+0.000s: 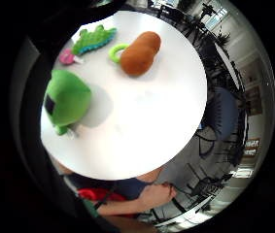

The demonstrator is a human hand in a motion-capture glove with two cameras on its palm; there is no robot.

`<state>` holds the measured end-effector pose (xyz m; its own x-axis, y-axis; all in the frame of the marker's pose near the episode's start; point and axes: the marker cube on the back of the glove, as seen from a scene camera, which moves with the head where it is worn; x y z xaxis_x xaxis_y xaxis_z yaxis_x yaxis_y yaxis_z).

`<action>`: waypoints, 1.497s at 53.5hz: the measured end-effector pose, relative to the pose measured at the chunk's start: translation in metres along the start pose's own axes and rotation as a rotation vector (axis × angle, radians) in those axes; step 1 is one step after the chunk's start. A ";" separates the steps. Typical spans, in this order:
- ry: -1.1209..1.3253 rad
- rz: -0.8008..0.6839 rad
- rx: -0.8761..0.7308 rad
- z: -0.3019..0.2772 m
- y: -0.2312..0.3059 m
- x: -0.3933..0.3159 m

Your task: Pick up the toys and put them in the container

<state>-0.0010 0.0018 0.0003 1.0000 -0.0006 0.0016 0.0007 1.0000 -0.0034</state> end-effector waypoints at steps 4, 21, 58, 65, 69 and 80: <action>0.005 0.002 -0.013 0.001 0.002 0.000; 0.063 -0.007 -0.040 0.001 -0.010 -0.001; 0.149 -0.022 -0.265 0.093 -0.026 -0.038; 0.190 0.034 -0.326 0.112 -0.032 -0.036; 0.213 0.064 -0.377 0.123 -0.038 -0.028; 0.264 0.053 -0.488 0.142 -0.032 -0.032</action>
<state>-0.0334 -0.0297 0.1425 0.9651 -0.0137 -0.2614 -0.1120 0.8811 -0.4595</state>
